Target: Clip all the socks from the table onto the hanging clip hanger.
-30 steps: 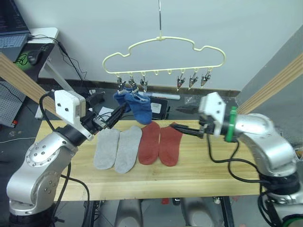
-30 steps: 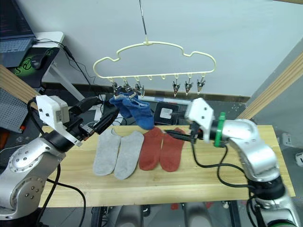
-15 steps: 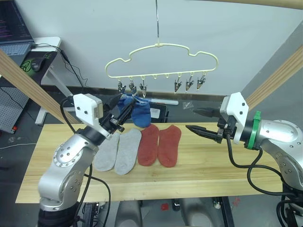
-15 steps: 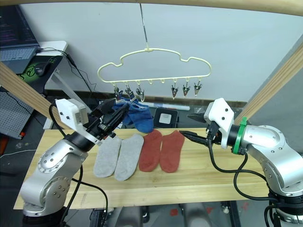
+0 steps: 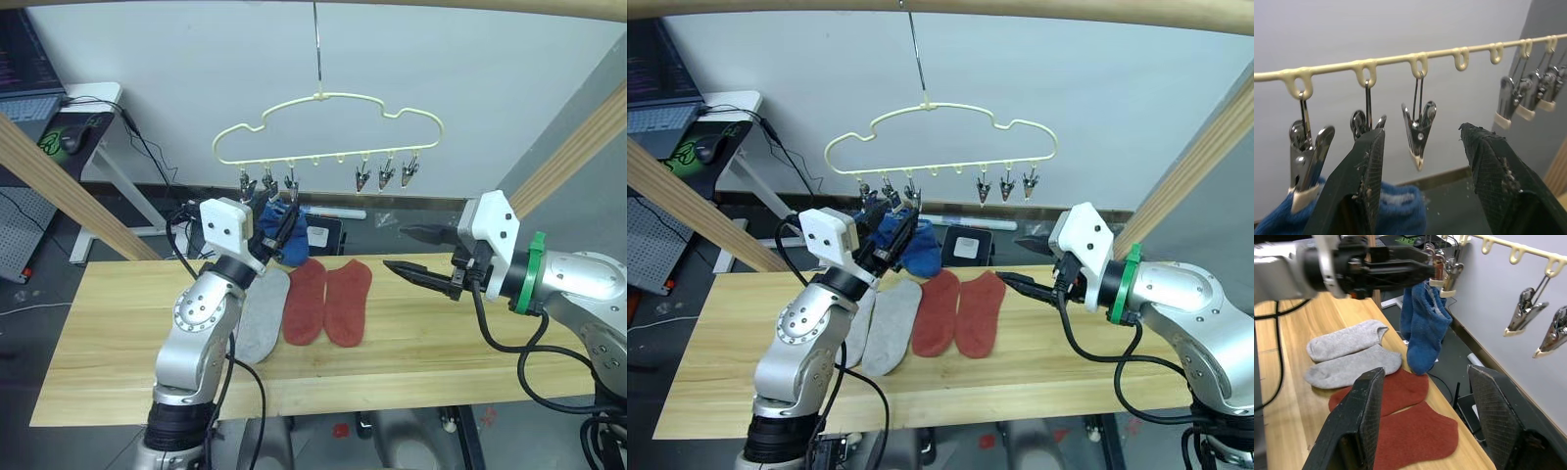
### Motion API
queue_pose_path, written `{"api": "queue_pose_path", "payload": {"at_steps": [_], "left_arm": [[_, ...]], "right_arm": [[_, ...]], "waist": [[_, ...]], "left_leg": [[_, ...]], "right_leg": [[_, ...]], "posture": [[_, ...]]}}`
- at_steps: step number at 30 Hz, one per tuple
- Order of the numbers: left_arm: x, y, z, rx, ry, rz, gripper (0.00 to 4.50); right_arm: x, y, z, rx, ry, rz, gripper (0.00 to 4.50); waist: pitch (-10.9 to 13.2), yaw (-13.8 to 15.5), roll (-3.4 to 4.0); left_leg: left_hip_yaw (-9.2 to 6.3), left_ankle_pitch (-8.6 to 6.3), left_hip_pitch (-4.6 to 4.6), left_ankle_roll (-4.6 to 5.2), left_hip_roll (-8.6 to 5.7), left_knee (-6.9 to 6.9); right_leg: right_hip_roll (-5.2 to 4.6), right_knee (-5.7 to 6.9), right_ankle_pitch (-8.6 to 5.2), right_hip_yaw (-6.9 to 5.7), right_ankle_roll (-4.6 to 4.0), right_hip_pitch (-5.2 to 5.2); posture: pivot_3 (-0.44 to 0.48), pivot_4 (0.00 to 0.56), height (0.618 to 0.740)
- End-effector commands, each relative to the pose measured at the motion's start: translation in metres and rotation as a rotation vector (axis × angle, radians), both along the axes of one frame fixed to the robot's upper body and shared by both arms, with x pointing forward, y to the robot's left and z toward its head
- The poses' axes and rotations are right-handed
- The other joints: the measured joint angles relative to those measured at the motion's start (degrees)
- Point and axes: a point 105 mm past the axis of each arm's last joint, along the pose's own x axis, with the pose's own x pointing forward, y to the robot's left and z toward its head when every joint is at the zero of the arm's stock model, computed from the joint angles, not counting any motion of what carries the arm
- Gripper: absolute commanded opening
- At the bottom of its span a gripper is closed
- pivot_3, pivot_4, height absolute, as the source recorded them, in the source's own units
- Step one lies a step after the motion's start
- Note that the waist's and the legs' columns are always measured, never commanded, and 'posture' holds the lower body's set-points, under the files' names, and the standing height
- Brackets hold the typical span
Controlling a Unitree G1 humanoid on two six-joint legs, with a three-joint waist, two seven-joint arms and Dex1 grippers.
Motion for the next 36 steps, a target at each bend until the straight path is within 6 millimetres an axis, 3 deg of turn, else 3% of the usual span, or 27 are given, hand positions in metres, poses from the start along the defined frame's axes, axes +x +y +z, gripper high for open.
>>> {"api": "queue_pose_path", "payload": {"at_steps": [1,12,36], "left_arm": [[0.000,-0.006,0.007,-0.004,-0.059,0.010,2.64],[0.014,-0.007,0.005,-0.055,-0.049,0.038,2.64],[0.023,-0.012,0.012,-0.102,-0.056,0.072,2.64]], "right_arm": [[-0.007,0.000,0.009,-0.003,-0.041,0.005,2.82],[-0.007,0.000,0.014,-0.008,-0.041,0.004,2.82],[0.001,0.004,0.024,0.065,-0.092,-0.008,2.82]], "waist": [[0.0,-0.2,0.00],[0.0,-0.5,0.00],[0.0,-0.5,0.00]], "left_leg": [[0.00,0.00,0.02,0.00,0.00,0.00],[0.01,0.01,0.04,0.02,0.01,0.00],[0.01,0.01,0.04,0.03,0.01,-0.01]], "right_leg": [[0.00,0.00,0.00,0.01,0.00,0.01],[0.01,0.00,0.00,0.01,0.01,0.03],[0.01,-0.04,-0.01,0.01,0.02,0.04]], "posture": [[-0.204,0.283,0.740],[-0.223,0.291,0.740],[-0.228,0.292,0.740]]}}
